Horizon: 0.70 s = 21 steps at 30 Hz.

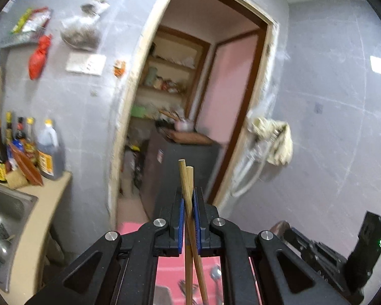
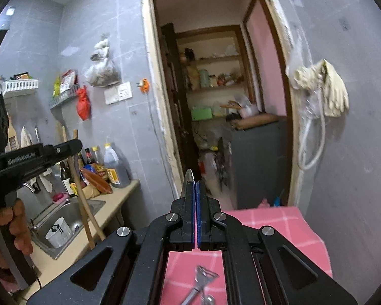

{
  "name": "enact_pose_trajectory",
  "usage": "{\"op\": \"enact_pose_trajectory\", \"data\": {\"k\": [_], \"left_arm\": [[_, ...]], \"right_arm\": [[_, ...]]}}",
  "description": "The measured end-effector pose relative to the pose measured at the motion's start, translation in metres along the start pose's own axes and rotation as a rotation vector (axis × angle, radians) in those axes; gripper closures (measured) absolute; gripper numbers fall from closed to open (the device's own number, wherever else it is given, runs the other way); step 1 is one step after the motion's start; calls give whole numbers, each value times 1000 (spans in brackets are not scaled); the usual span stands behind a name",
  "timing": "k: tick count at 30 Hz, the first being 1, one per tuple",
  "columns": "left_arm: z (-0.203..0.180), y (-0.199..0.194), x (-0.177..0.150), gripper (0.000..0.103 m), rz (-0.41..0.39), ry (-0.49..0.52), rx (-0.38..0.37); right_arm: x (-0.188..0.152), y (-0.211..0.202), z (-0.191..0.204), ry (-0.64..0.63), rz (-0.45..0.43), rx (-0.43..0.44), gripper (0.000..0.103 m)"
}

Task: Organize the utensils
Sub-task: 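Lower the chopsticks into the white basket and open the left tool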

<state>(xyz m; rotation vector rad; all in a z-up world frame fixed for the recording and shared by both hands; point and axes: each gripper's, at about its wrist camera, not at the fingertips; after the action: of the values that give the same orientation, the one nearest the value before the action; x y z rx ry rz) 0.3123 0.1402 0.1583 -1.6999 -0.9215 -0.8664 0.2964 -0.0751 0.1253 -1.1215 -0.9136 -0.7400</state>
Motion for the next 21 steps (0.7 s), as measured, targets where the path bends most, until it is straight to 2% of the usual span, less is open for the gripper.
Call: {"op": "enact_pose_trajectory", "data": {"k": [6,11,15,21], "left_arm": [[33,11,-16,96,-50,-66,92],[49,21,-44,96,-39,-64,162],[50,24,-62,96,-19,-36,171],[54,22,-86,96,26,-35,136]], "right_arm": [[-14,26,44,-89,-20,-12,102],[-30,40,72,-167,-18,-4,102],[-47,48,86,-224,-1,14,102],[-72,53,75,-198,63,100,101]]}}
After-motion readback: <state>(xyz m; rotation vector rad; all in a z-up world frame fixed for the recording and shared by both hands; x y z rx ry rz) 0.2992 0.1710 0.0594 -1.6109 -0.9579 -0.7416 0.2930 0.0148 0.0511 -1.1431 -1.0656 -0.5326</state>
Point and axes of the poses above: each gripper's, at about its wrist camera, not at the fingertips, and y roughly the way its jaws point, z to its left, x to its top, and after that the axes turned 9 degrees about z, right-handed
